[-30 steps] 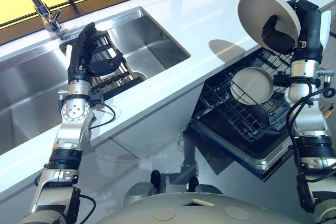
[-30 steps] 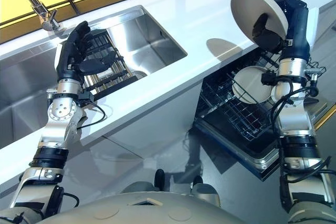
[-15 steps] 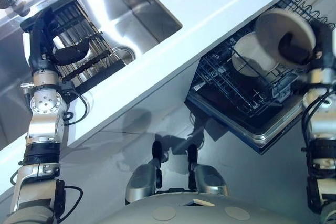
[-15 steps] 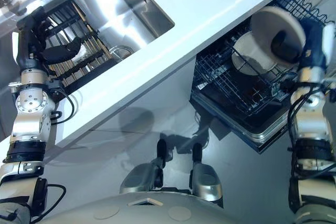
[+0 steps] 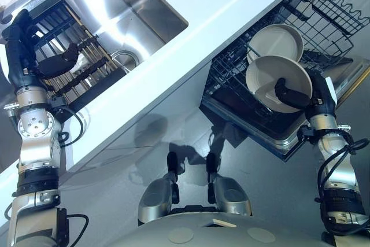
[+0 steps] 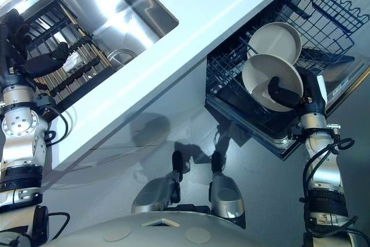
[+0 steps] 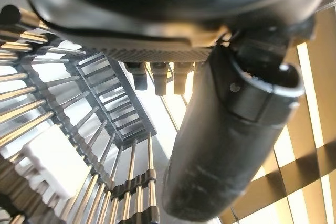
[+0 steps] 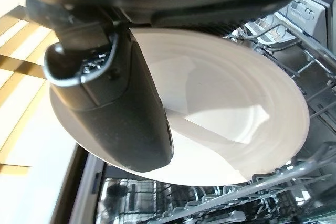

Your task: Pick up plates and place into dishwasher.

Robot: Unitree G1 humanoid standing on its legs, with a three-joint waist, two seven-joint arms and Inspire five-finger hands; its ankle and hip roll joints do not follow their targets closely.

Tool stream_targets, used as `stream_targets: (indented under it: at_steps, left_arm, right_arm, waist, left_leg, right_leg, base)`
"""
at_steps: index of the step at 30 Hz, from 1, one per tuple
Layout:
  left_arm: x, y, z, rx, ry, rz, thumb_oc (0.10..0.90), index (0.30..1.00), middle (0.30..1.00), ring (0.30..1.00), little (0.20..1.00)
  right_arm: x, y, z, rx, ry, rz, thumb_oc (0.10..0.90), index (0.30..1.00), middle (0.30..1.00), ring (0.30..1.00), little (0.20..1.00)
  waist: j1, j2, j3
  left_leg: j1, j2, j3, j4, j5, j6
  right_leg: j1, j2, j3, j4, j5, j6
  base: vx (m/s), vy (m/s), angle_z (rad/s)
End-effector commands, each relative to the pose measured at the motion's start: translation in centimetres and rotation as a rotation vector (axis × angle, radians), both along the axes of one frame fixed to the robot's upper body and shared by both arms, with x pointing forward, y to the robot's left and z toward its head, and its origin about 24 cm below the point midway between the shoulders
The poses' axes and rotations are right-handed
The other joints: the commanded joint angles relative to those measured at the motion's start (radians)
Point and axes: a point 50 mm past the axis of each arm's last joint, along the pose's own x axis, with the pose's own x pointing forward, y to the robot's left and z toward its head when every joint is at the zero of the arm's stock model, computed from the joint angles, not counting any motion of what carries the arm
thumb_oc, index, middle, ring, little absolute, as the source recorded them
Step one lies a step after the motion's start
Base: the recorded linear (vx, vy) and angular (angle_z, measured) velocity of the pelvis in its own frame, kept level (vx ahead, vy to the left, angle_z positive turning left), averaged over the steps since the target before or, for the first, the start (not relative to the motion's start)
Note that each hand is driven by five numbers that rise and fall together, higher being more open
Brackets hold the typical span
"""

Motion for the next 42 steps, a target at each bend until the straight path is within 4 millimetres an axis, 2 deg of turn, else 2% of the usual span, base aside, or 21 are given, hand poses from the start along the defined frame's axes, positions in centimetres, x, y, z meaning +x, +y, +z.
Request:
stream_targets:
  at_steps: [1,10,17,18,19,23,29,40,42]
  left_arm:
    - [-1.5,1.5,0.2,-0.005,-0.117,0.073,0.8,0.9,0.9,0.9,0.9]
    - [-0.8,0.2,-1.3,-0.051,-0.082,0.035,0.8,0.9,0.9,0.9,0.9]
    - [-0.5,-0.3,-2.5,-0.075,-0.032,-0.012,0.8,0.9,0.9,0.9,0.9]
    - [-0.5,-0.4,-2.6,-0.077,-0.027,-0.019,0.8,0.9,0.9,0.9,0.9]
    - [-0.5,-0.6,-2.9,-0.08,-0.02,-0.029,0.8,0.9,0.9,0.9,0.9]
    - [-0.7,-1.2,-3.6,-0.079,0.004,-0.07,0.8,0.9,0.9,0.9,0.9]
    - [-1.2,-1.9,-4.2,-0.025,0.05,-0.109,0.8,0.9,0.9,0.9,0.9]
    - [-1.5,-2.2,-3.8,0.003,0.085,-0.164,0.8,0.9,0.9,0.9,0.9]
    - [-1.5,-2.1,-3.9,0.001,0.09,-0.166,0.8,0.9,0.9,0.9,0.9]
  right_arm:
    - [0.4,2.1,3.5,-0.195,-0.15,0.134,0.1,0.3,0.3,0.3,0.2]
    - [2.5,5.0,0.1,-0.314,0.043,0.197,0.1,0.3,0.3,0.3,0.2]
    - [3.0,6.5,-3.3,-0.393,0.198,0.172,0.1,0.3,0.3,0.3,0.2]
    - [3.0,6.6,-3.9,-0.378,0.232,0.159,0.276,0.451,0.451,0.451,0.376]
    - [2.9,6.6,-4.6,-0.381,0.265,0.135,0.8,0.9,0.9,0.9,0.9]
    - [2.5,6.2,-6.2,-0.302,0.32,0.054,0.8,0.9,0.9,0.9,0.9]
    - [2.0,5.5,-6.2,-0.224,0.295,-0.03,0.8,0.9,0.9,0.9,0.9]
    - [1.8,1.6,-0.7,-0.002,-0.031,-0.221,0.8,0.9,0.9,0.9,0.9]
    - [1.5,1.3,-0.3,0.024,-0.064,-0.232,0.8,0.9,0.9,0.9,0.9]
  waist:
    - [0.023,-0.031,-0.108]
    - [0.066,-0.01,-0.097]
    - [0.094,0.005,-0.098]
    - [0.097,0.006,-0.099]
    - [0.1,0.008,-0.102]
    - [0.109,0.018,-0.114]
    - [0.107,0.027,-0.13]
    - [0.068,0.018,-0.146]
    - [0.06,0.018,-0.155]
  left_leg:
    - [-0.014,-0.057,0.028,0.02,-0.052,0.044]
    - [-0.017,-0.062,0.005,0.028,-0.039,0.039]
    - [-0.012,-0.068,-0.015,0.034,-0.038,0.036]
    - [-0.011,-0.069,-0.017,0.034,-0.039,0.037]
    - [-0.009,-0.071,-0.019,0.035,-0.04,0.037]
    - [0.005,-0.076,-0.029,0.034,-0.045,0.039]
    - [0.029,-0.081,-0.032,0.037,-0.057,0.045]
    - [0.099,-0.084,-0.028,0.021,-0.087,0.068]
    - [0.107,-0.085,-0.025,0.017,-0.092,0.068]
  right_leg:
    - [-0.115,0.033,-0.047,0.16,-0.071,0.013]
    - [-0.101,0.018,-0.064,0.163,-0.07,0.009]
    - [-0.088,0.007,-0.081,0.174,-0.077,0.007]
    - [-0.087,0.005,-0.084,0.175,-0.078,0.007]
    - [-0.085,0.003,-0.086,0.177,-0.079,0.006]
    - [-0.076,-0.004,-0.094,0.184,-0.082,0.006]
    - [-0.063,-0.009,-0.095,0.196,-0.085,0.008]
    - [-0.019,-0.006,-0.064,0.197,-0.076,0.024]
    - [-0.012,-0.004,-0.059,0.193,-0.08,0.026]
  base:
    - [-0.02,0.041,-0.01]
    - [0.01,0.029,0.0]
    - [0.01,0.024,0.11]
    - [0.0,0.017,0.18]
    - [0.01,0.017,0.21]
    - [0.03,0.014,0.09]
    - [0.03,0.003,0.02]
    - [0.03,-0.058,0.01]
    - [-0.02,-0.079,-0.04]
